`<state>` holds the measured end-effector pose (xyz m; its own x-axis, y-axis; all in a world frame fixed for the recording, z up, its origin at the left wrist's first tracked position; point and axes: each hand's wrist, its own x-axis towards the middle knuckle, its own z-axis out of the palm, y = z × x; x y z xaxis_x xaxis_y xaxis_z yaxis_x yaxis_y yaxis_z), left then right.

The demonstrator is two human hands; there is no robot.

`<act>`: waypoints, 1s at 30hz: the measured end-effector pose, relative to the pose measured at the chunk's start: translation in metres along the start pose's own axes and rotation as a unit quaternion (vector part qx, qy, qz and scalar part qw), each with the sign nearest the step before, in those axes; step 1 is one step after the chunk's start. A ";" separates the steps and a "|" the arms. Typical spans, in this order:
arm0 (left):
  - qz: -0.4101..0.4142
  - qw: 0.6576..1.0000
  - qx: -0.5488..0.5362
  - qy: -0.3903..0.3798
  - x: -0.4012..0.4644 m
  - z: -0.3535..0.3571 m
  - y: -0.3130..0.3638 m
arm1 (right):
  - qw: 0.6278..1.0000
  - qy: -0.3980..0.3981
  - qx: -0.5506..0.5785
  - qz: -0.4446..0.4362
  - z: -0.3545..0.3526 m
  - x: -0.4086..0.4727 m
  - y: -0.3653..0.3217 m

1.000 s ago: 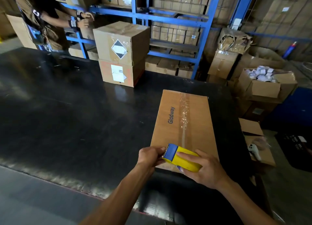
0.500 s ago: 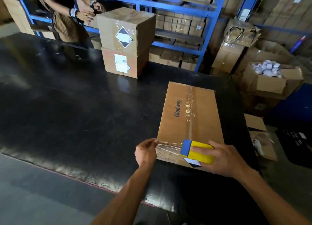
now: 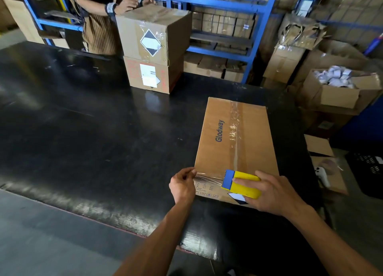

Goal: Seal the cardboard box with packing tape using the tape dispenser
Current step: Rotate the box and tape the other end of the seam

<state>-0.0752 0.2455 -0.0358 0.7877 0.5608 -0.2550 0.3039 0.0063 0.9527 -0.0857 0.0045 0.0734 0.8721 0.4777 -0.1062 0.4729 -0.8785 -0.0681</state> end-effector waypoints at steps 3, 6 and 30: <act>0.003 1.000 0.001 -0.007 0.002 -0.001 -0.001 | 1.000 -0.019 -0.015 0.003 0.001 0.002 0.000; 0.017 0.999 0.022 -0.016 0.006 -0.004 -0.003 | 0.999 -0.037 -0.016 0.019 -0.001 0.006 -0.001; 0.692 0.516 0.428 -0.269 0.080 0.015 -0.018 | 0.998 -0.030 -0.052 0.021 0.009 0.018 -0.006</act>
<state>-0.0099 0.2780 -0.0758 0.5326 -0.7739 0.3427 -0.8045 -0.5886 -0.0789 -0.0740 0.0190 0.0625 0.8836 0.4374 -0.1672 0.4496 -0.8923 0.0413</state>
